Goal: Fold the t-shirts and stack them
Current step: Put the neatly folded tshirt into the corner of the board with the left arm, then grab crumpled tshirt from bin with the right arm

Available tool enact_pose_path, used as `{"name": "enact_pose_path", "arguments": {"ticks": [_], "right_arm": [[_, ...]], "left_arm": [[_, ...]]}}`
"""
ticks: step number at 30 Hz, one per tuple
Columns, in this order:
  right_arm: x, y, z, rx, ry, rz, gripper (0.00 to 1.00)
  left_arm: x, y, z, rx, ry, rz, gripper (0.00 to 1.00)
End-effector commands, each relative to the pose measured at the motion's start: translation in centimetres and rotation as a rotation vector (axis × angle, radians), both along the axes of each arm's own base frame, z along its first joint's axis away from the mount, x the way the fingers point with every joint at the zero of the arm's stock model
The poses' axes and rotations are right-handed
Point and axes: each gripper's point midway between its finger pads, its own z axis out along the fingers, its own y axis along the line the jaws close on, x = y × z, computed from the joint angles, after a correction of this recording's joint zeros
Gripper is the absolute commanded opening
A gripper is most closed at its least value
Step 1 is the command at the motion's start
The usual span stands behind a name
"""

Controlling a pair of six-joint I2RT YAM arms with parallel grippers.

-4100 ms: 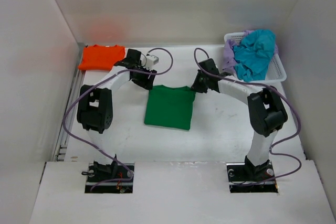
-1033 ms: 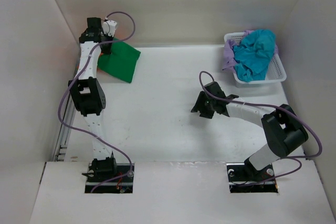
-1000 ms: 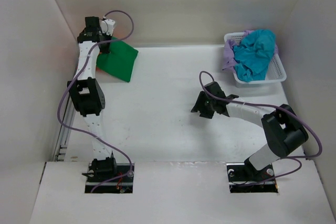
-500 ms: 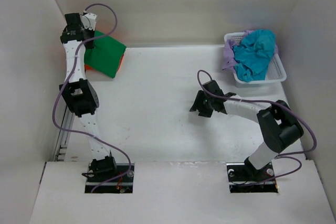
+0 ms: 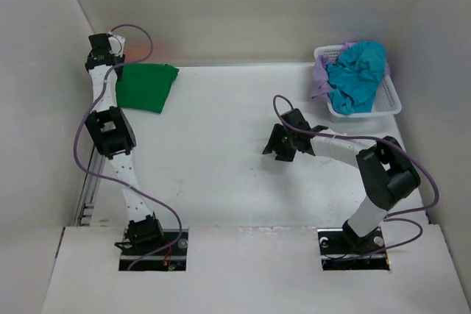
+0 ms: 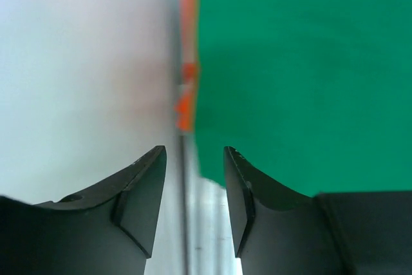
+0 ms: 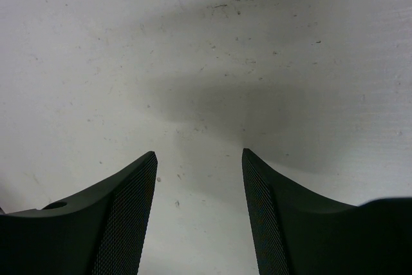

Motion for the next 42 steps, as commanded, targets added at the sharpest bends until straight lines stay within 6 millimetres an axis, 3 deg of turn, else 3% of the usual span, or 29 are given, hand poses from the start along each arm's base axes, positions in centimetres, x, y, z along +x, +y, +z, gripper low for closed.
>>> {"name": "enact_pose_path", "arguments": {"ticks": [1,6,9,11,12,15,18,22,27,30,34,39,42], "right_arm": [[0.9,0.9,1.7,0.021,-0.044,0.021,0.60],[1.1,1.3,4.1,0.033,-0.100,0.043,0.60],[2.0,1.4,8.1,0.008,-0.186,0.092,0.61],[3.3,0.5,11.4,-0.066,-0.259,0.117,0.62],[4.1,-0.6,12.8,-0.121,-0.286,0.113,0.63],[8.4,-7.8,16.7,-0.331,-0.367,-0.022,0.66],[12.0,-15.3,19.5,-0.473,-0.421,-0.192,0.69],[15.0,-21.6,20.1,-0.548,-0.448,-0.303,0.71],[18.4,-25.5,19.2,-0.529,-0.468,-0.389,0.68],[20.1,-25.4,18.3,-0.472,-0.470,-0.369,0.65],[20.9,-24.0,16.4,-0.388,-0.424,-0.338,0.65],[20.4,-24.1,13.9,-0.372,-0.357,-0.350,0.58],[19.7,-24.1,13.1,-0.351,-0.330,-0.376,0.46]], "left_arm": [[0.2,4.8,9.2,0.170,-0.207,0.129,0.40],[-2.5,1.5,10.3,0.104,-0.183,0.058,0.43],[-5.1,-3.9,11.2,0.011,-0.176,-0.043,0.50],[-7.2,-8.5,11.3,-0.072,-0.154,-0.135,0.57],[-8.3,-10.7,10.9,-0.116,-0.135,-0.177,0.60],[-11.6,-17.3,8.8,-0.247,-0.038,-0.311,0.67],[-13.9,-20.9,6.3,-0.318,0.053,-0.362,0.67],[-15.6,-22.0,3.7,-0.342,0.128,-0.361,0.67],[-16.9,-21.9,2.1,-0.357,0.210,-0.344,0.67],[-17.0,-21.4,1.2,-0.368,0.254,-0.314,0.66],[-17.1,-21.9,0.5,-0.400,0.296,-0.291,0.65],[-16.3,-23.2,-0.9,-0.389,0.333,-0.318,0.64],[-15.9,-24.3,-1.0,-0.391,0.350,-0.342,0.64]]}}
